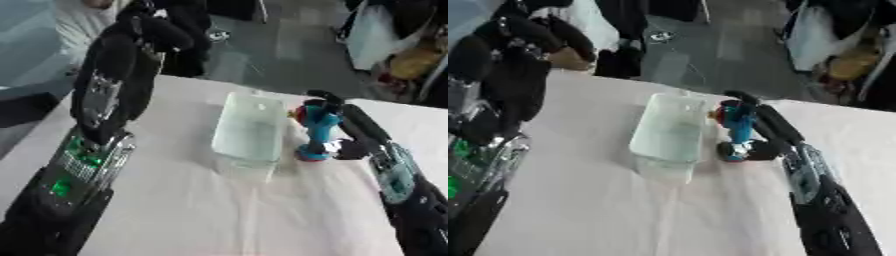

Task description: Pick up objects on the table and place them in the box.

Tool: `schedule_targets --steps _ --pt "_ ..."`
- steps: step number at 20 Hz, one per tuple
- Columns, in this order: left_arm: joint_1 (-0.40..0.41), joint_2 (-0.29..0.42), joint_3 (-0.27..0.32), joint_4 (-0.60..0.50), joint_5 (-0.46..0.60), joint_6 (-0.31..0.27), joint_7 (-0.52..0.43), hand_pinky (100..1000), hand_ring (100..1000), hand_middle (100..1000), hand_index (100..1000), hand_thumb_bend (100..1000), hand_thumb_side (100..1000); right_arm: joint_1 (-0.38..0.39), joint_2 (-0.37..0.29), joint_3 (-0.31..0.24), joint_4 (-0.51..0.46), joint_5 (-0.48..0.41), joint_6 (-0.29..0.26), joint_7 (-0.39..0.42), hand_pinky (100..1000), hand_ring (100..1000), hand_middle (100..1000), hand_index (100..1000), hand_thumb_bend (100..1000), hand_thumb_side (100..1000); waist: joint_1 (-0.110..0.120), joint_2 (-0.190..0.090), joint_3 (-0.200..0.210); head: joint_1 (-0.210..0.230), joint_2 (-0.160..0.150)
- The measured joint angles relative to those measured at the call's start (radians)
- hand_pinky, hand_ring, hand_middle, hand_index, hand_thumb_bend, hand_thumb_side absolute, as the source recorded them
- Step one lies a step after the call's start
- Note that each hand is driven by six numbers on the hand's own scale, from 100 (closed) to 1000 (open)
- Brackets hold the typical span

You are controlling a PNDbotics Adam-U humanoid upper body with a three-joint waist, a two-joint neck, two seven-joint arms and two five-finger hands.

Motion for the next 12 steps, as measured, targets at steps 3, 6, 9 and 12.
schedule_targets --steps 3,6,9,12 --pt "0.0 0.0 0.0 0.0 0.0 0.0 -0.001 526 577 796 656 263 912 0.009 -0.008 0.008 -0.025 -0.039 0.003 0.003 817 582 943 867 964 1000 0.0 0.001 0.0 0.0 0.001" --pt "0.0 0.0 0.0 0.0 0.0 0.0 -0.001 526 577 797 656 263 912 0.016 -0.013 0.018 -0.058 -0.075 0.009 0.016 816 582 943 866 961 1000 0.0 0.001 -0.001 0.0 0.001" --pt "0.0 0.0 0.0 0.0 0.0 0.0 -0.001 525 576 797 656 262 912 0.018 -0.018 0.025 -0.089 -0.107 0.014 0.032 813 581 942 865 955 1000 0.0 0.001 -0.003 0.0 0.0" --pt "0.001 0.0 0.0 0.0 0.0 0.0 -0.001 525 576 798 657 263 912 0.021 -0.02 0.029 -0.111 -0.13 0.02 0.046 814 582 943 866 949 1000 0.0 0.001 -0.003 0.0 -0.005"
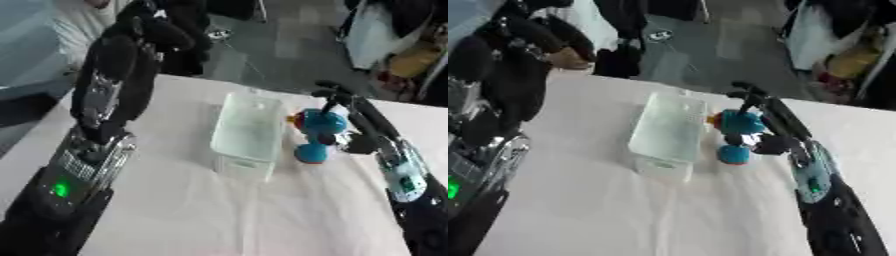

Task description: Pick up objects on the table and place them in the box.

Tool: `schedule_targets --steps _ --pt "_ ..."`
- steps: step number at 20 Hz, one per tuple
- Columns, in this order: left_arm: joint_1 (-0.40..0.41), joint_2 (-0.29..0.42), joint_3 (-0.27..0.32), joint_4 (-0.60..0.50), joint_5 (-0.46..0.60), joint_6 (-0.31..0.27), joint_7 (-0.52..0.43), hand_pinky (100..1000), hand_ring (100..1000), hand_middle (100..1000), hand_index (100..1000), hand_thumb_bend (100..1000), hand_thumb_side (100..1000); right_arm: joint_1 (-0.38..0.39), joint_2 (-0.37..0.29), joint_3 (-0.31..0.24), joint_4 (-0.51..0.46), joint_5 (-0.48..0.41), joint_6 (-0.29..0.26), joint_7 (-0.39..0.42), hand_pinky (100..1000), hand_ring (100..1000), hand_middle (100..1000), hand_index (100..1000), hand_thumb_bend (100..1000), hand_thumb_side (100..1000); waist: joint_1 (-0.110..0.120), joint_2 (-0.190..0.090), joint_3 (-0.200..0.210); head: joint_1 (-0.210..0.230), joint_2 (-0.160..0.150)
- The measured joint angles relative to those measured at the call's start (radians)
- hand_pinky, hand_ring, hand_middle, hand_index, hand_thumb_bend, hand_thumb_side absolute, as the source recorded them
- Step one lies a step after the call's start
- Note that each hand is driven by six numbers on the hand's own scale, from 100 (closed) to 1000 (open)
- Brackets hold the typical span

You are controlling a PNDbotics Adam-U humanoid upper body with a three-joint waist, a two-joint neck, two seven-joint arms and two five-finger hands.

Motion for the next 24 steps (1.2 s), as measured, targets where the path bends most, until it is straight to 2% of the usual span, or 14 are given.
schedule_targets --steps 11,24 --pt "0.007 0.0 0.0 0.0 0.0 0.0 -0.004 524 575 799 656 260 915 0.003 -0.007 0.008 -0.038 -0.035 0.011 0.029 815 579 949 877 939 1000 0.0 0.0 -0.003 0.0 0.0" --pt "0.007 0.0 0.0 0.0 0.0 0.002 -0.007 524 578 800 656 260 915 -0.051 -0.012 -0.022 0.101 0.051 0.002 0.002 830 600 969 899 930 1000 0.0 0.001 -0.002 0.0 0.0"
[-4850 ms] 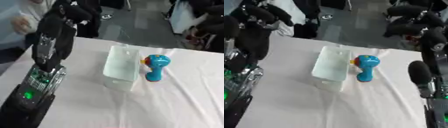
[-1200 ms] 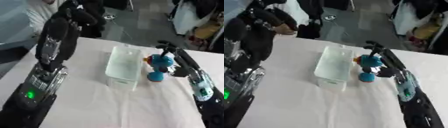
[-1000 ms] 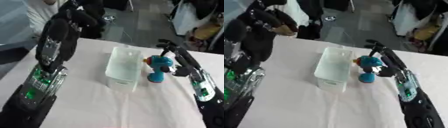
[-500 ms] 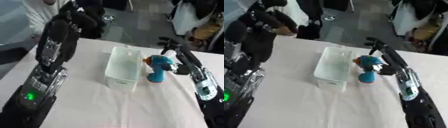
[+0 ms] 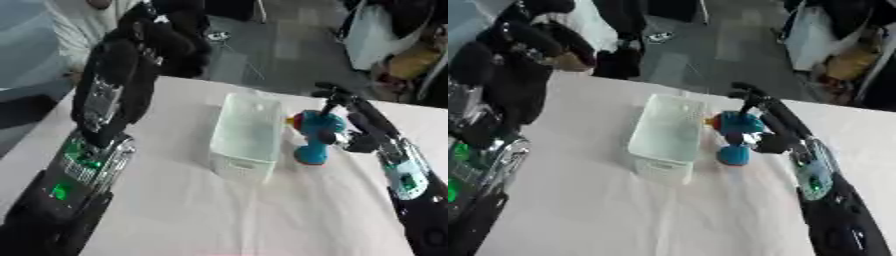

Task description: Pick up objects on the table and place them in the box.

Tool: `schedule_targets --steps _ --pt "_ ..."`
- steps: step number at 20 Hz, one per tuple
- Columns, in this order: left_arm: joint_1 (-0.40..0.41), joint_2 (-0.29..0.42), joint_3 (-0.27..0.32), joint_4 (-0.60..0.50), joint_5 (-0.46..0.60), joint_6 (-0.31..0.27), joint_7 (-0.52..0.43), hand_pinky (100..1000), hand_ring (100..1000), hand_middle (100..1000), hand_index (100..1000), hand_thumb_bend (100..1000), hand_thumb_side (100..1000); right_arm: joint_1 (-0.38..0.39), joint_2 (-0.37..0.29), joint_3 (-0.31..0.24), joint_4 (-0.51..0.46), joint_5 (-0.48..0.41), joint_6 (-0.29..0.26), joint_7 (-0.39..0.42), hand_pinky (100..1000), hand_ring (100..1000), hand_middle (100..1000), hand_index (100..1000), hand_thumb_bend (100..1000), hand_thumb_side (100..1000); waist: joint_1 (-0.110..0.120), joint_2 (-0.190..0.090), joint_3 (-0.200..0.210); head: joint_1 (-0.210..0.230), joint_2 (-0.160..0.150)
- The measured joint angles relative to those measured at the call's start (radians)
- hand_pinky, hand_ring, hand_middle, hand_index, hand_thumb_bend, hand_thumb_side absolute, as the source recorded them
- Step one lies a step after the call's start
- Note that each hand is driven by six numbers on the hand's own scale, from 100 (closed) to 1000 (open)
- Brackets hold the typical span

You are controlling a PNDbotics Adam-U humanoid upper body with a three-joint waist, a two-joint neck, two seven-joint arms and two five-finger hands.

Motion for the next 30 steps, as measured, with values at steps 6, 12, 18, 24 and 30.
schedule_targets --steps 6,12,18,24,30 --pt "0.0 0.0 0.0 0.0 0.0 0.001 -0.003 523 578 801 656 259 916 -0.015 -0.028 -0.004 0.048 0.016 -0.006 -0.043 816 602 971 899 926 1000 0.0 0.001 0.0 0.0 0.0" --pt "0.0 0.0 0.0 0.0 0.0 0.001 -0.004 523 577 801 656 260 917 -0.016 -0.041 -0.004 0.056 -0.017 -0.008 -0.059 804 594 967 891 917 1000 0.0 0.003 0.002 0.0 0.0" --pt "0.0 0.0 0.0 0.0 0.0 0.003 -0.006 524 578 801 655 260 916 -0.027 -0.068 0.0 0.036 -0.072 0.012 -0.029 802 592 966 891 908 1000 0.0 0.003 0.002 0.0 0.0" --pt "0.0 0.0 0.0 0.0 0.0 0.003 -0.006 524 578 802 656 260 915 -0.034 -0.073 0.0 0.023 -0.106 0.018 -0.018 796 589 964 887 906 1000 -0.001 0.003 0.003 0.0 0.0" --pt "0.0 0.0 0.0 0.0 0.0 0.003 -0.006 525 578 801 655 260 916 -0.051 -0.079 0.001 0.005 -0.136 0.019 -0.013 798 593 965 889 903 1000 -0.002 0.003 0.005 0.0 0.0"
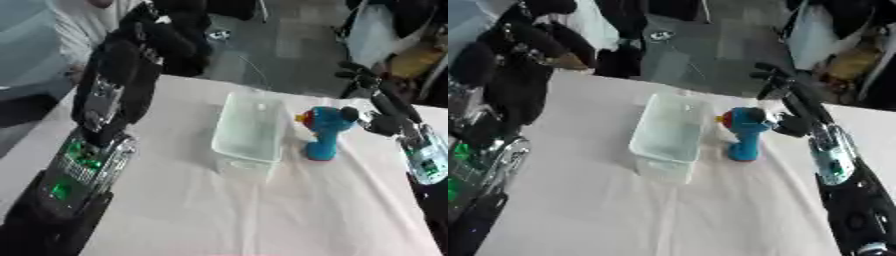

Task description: Pick up objects on the table and place them in the box.

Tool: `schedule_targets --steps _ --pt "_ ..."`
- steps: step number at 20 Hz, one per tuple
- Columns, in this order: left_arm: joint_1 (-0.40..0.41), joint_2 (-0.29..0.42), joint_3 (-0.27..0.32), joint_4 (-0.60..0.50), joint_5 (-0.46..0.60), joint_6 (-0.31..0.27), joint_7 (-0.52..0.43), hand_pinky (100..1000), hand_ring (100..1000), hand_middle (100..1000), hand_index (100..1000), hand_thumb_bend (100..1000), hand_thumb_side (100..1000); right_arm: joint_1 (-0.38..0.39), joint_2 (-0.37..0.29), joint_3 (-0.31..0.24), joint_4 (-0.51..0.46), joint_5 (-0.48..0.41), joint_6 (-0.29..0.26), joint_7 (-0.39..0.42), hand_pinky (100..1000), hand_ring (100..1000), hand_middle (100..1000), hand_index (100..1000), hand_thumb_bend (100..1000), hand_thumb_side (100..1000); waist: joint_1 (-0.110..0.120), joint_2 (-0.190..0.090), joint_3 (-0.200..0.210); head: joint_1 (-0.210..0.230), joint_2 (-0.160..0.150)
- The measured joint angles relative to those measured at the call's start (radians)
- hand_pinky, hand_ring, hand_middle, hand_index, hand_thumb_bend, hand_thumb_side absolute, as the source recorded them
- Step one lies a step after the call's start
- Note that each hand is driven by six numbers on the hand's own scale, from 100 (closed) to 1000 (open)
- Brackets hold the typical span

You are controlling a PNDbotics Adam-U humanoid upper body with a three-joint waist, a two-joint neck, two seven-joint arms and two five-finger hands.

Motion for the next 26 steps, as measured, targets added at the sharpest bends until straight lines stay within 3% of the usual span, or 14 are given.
schedule_targets --steps 7,19,26 --pt "-0.001 0.0 0.0 0.0 0.001 0.0 0.0 525 578 802 655 260 916 -0.011 -0.002 0.005 0.016 0.007 -0.008 0.014 822 614 973 903 909 1000 0.0 0.0 0.002 0.0 0.0" --pt "-0.01 0.0 0.0 0.0 0.001 0.001 -0.002 525 577 803 655 260 917 -0.072 -0.021 -0.009 0.204 0.097 -0.08 0.039 850 624 978 923 906 1000 0.0 0.01 0.012 0.001 -0.001" --pt "-0.017 -0.001 0.0 0.0 0.001 0.002 -0.007 524 577 803 655 260 917 -0.089 -0.028 -0.016 0.241 0.129 -0.092 0.019 850 626 979 924 899 1000 0.0 0.015 0.015 0.0 -0.023"
